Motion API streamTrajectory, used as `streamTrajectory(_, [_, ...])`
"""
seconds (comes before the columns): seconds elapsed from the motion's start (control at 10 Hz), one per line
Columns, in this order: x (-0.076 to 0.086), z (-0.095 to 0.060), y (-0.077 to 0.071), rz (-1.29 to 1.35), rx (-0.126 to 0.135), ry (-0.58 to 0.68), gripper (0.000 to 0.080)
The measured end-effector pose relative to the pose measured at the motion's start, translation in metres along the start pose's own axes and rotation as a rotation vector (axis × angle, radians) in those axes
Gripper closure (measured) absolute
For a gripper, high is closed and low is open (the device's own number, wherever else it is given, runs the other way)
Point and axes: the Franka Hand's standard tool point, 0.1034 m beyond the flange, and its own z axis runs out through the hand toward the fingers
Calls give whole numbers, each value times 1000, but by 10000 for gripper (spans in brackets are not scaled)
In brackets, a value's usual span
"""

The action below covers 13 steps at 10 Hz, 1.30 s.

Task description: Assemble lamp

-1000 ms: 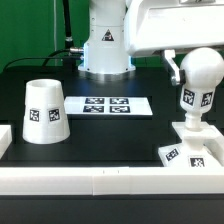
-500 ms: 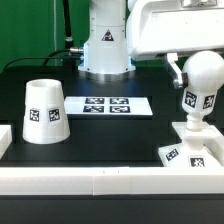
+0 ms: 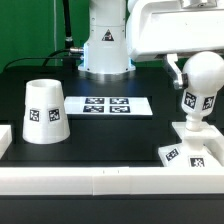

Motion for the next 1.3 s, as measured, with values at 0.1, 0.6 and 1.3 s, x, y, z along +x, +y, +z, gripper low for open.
streamTrajectory(0.1, [1, 0, 0, 0, 0, 2, 225])
streamTrajectory(0.6, [-10, 8, 0, -1, -3, -4, 225])
streamTrajectory(1.3, [-17, 9, 0, -8, -27, 68, 126])
